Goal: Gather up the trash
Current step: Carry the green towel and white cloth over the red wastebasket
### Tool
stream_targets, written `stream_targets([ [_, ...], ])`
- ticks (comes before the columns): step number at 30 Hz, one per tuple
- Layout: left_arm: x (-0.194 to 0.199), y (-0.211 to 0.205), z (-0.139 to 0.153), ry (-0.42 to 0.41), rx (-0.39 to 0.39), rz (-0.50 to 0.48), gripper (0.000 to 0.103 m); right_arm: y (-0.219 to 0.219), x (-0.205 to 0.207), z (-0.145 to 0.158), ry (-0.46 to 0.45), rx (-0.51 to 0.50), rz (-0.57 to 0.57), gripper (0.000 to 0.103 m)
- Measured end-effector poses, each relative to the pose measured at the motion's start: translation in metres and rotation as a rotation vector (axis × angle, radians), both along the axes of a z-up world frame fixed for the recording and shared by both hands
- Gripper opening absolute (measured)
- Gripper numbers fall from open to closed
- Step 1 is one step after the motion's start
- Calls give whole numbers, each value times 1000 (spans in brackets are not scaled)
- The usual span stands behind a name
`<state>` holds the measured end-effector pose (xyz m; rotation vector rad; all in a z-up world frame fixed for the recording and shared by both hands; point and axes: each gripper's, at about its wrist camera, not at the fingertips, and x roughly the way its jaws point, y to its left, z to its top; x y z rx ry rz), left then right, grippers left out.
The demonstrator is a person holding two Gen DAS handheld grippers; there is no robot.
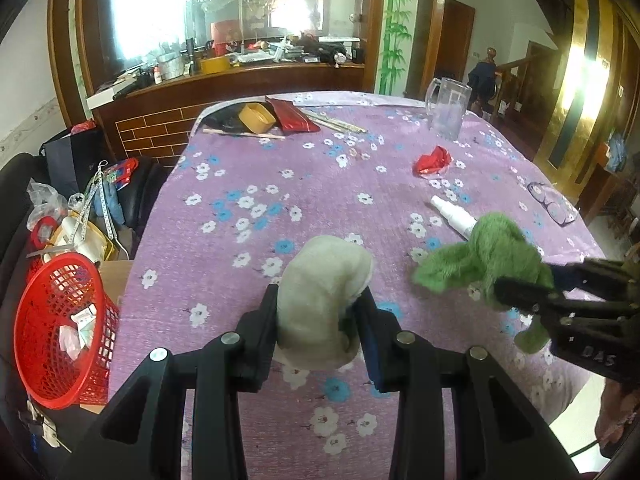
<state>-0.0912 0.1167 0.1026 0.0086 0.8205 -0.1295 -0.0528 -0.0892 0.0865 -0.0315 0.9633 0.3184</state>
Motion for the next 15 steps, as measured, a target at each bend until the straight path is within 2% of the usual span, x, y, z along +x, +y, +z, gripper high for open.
stream_targets([
  [5, -1, 11, 4, -12, -2, 18, 36, 23, -5, 16, -43, -14, 42, 42],
  [15, -5, 33, 8, -26, -7, 48, 36, 45, -6, 20, -51, -41, 70, 42],
])
